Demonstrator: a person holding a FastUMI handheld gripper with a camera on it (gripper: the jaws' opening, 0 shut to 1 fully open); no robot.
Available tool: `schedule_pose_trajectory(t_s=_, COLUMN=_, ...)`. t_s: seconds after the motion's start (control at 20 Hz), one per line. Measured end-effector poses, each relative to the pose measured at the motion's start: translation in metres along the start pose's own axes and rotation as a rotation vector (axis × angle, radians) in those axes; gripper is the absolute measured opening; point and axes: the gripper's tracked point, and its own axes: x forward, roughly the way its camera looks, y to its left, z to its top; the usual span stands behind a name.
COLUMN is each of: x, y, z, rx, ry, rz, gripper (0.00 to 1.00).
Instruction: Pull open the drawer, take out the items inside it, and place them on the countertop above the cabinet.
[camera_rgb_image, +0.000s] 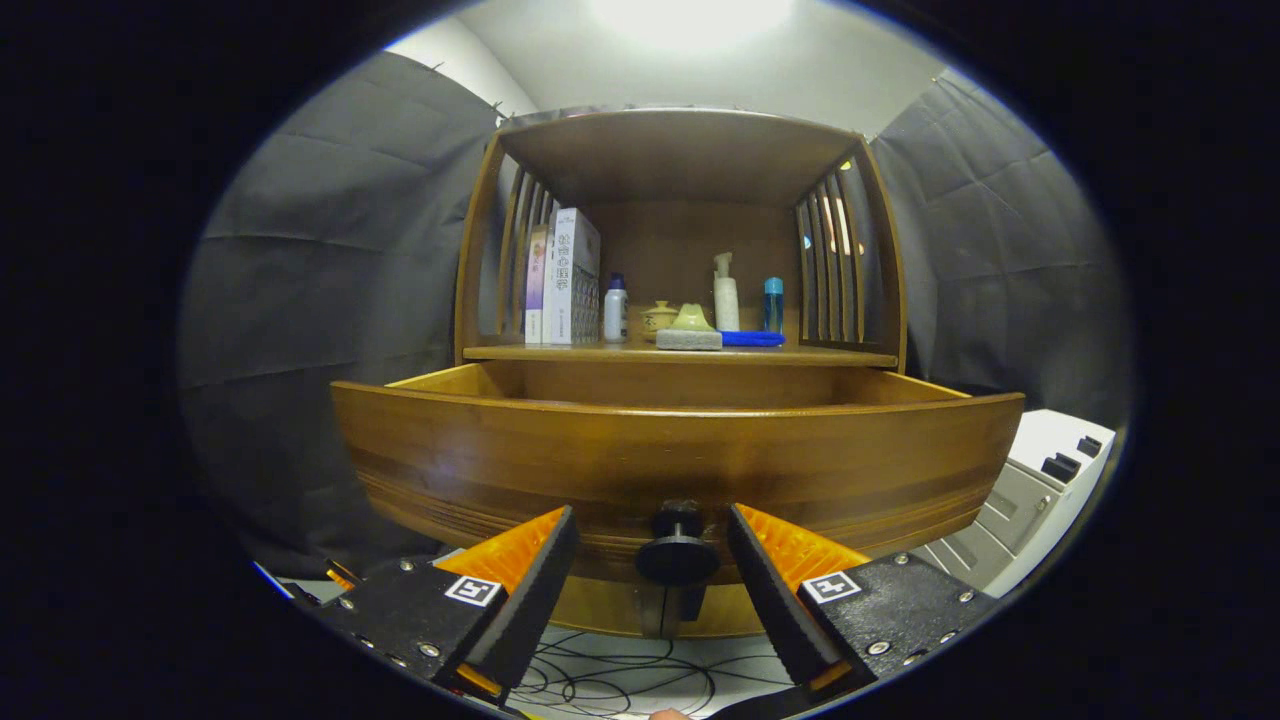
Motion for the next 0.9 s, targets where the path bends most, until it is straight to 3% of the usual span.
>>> schedule_pose_trajectory(t_s=0.4, x=0.011, y=-0.011, z=-0.002, rx=0.082, ry=0.045, rz=-0.047, gripper=0.92)
schedule_pose_trajectory(t_s=0.9, x=0.031, y=-0.011, z=0.003, rx=0.103, ry=0.051, rz=-0.041, gripper=0.95)
